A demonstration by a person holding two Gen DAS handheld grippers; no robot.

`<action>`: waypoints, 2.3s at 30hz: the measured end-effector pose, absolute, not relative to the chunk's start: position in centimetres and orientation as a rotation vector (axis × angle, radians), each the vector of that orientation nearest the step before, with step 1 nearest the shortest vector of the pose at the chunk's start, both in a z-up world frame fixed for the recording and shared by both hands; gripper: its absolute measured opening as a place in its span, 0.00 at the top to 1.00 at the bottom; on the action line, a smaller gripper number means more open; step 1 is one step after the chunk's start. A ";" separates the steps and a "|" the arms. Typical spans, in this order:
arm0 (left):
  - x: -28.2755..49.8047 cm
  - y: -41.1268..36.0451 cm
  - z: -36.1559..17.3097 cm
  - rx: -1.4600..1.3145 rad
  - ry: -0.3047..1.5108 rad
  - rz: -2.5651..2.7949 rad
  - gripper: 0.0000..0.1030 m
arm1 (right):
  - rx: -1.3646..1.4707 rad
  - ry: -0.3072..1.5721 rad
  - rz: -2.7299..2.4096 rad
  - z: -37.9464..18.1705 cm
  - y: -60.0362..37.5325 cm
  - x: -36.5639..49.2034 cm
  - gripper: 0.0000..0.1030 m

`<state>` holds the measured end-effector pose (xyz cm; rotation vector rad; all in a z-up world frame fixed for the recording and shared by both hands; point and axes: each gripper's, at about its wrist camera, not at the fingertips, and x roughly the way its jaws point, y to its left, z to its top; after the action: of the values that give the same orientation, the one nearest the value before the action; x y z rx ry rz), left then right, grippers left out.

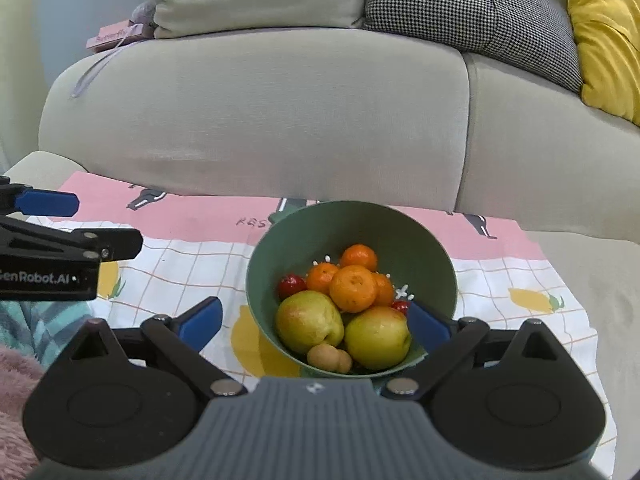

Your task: Organize fruits

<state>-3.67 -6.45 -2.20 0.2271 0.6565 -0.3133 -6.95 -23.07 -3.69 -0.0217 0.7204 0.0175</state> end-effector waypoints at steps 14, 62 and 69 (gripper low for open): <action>-3.9 -6.8 -2.3 0.247 0.655 -0.332 0.07 | -0.018 0.706 0.014 -3.5 -23.2 -7.3 0.07; -3.9 -5.8 -2.0 0.240 0.653 -0.315 0.08 | -0.037 0.709 0.022 -3.7 -23.3 -7.4 0.07; -3.8 -5.9 -2.1 0.239 0.654 -0.315 0.08 | -0.037 0.713 0.023 -3.7 -23.2 -7.3 0.07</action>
<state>-3.84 -5.86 -2.06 0.2394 0.6544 -0.3154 -7.31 -23.23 -3.74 -0.0368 0.7129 0.0227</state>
